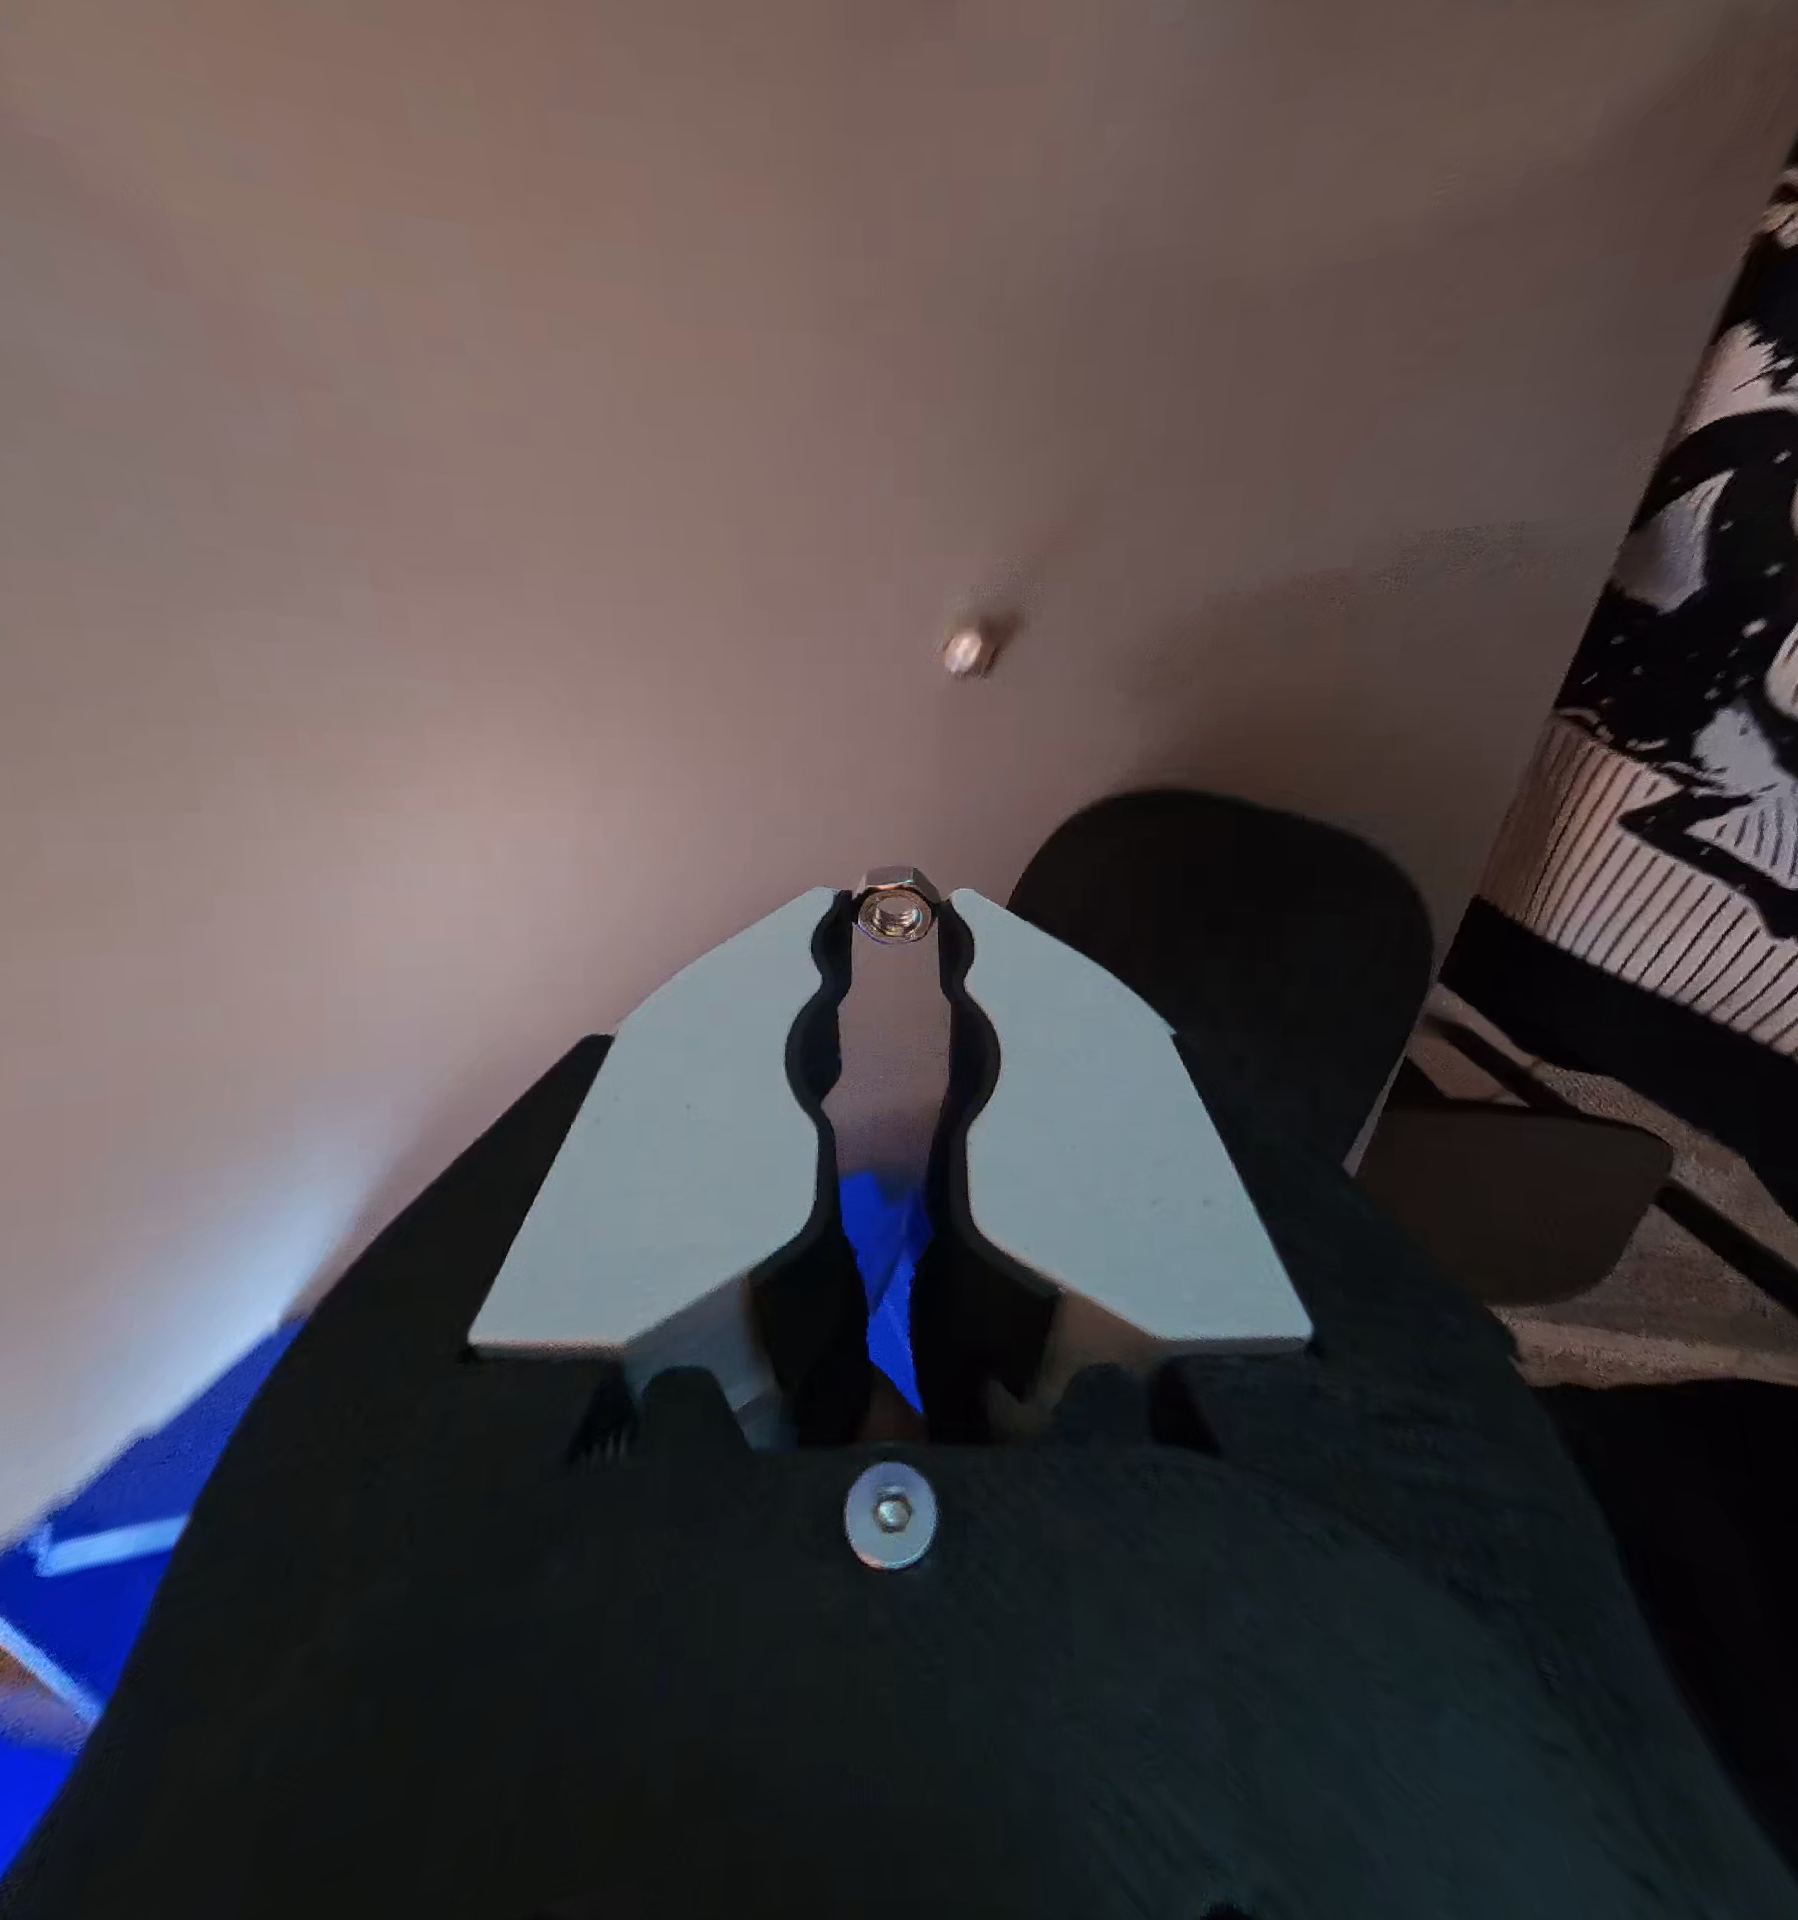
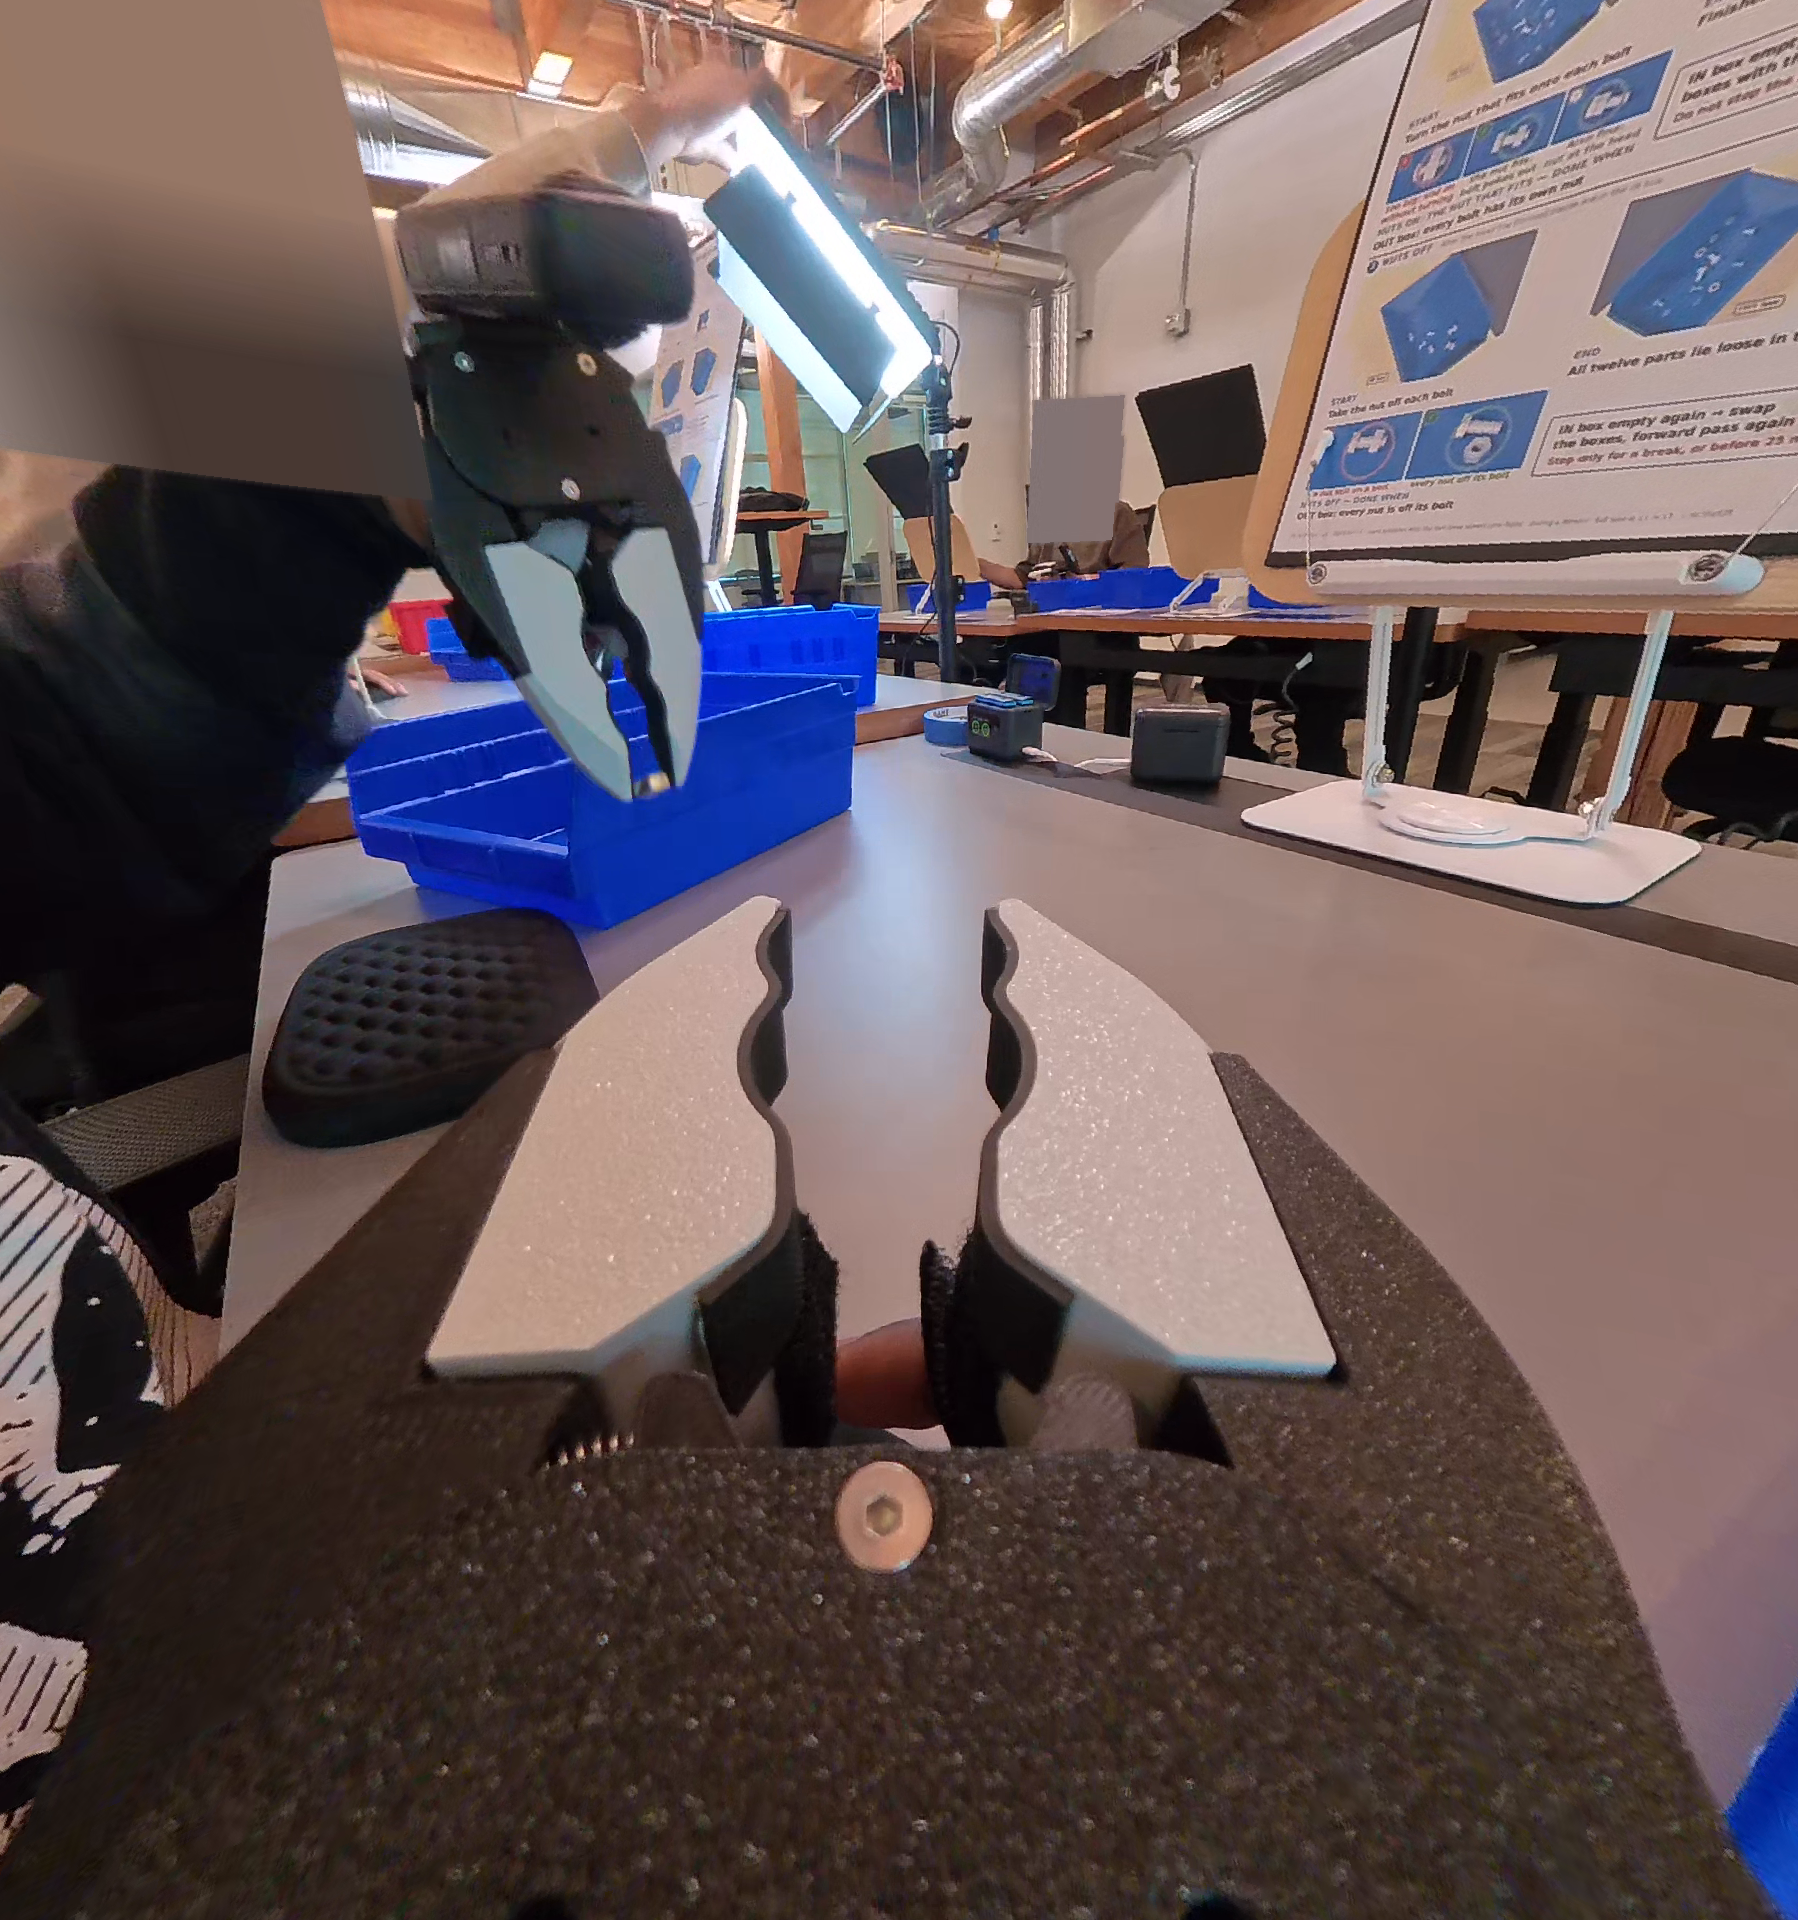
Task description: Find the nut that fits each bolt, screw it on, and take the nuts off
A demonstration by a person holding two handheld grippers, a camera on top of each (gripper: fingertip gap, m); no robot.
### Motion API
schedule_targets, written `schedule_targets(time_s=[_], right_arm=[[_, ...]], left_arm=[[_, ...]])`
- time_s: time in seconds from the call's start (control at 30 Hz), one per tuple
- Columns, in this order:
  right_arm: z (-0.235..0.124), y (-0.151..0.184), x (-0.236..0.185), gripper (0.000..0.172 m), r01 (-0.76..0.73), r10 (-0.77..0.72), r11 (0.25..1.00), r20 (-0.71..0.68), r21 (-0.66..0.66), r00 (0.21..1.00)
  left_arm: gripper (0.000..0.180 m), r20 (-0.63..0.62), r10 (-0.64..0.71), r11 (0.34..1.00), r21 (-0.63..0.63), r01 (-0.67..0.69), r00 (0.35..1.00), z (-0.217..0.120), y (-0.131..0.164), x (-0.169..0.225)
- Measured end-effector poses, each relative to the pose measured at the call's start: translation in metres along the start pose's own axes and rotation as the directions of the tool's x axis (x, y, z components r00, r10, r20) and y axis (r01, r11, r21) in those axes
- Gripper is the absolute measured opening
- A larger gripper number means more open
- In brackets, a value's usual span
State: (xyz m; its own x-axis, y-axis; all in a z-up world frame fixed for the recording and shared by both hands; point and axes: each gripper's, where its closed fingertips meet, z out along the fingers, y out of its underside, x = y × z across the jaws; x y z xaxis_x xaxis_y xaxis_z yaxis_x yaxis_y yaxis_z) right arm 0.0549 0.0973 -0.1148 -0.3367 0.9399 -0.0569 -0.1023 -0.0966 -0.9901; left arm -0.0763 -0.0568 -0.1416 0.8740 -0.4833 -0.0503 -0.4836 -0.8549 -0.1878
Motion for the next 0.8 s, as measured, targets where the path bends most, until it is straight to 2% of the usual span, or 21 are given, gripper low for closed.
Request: schedule_targets(time_s=[0.13,0.27,0.5,0.8], right_arm=[[0.0,0.0,0.0,0.035,-0.002,0.002,1.0,0.0,0.002,1.0],[-0.001,-0.001,0.0,0.035,-0.001,0.001,1.0,0.0,0.005,1.0],[-0.001,-0.001,0.0,0.035,0.0,0.0,1.0,0.003,0.008,1.0],[-0.001,-0.001,-0.001,0.035,0.0,0.0,1.0,0.005,0.005,1.0]], left_arm=[[0.016,-0.076,0.091,0.996,-0.008,-0.092,0.993,0.038,-0.035,0.018],[0.016,-0.105,0.122,0.991,-0.035,-0.126,0.987,0.07,-0.055,0.024],[0.016,-0.137,0.129,0.985,-0.098,-0.144,0.982,0.103,-0.061,0.029],[0.018,-0.132,0.145,0.98,-0.12,-0.161,0.981,0.113,-0.061,0.033]])
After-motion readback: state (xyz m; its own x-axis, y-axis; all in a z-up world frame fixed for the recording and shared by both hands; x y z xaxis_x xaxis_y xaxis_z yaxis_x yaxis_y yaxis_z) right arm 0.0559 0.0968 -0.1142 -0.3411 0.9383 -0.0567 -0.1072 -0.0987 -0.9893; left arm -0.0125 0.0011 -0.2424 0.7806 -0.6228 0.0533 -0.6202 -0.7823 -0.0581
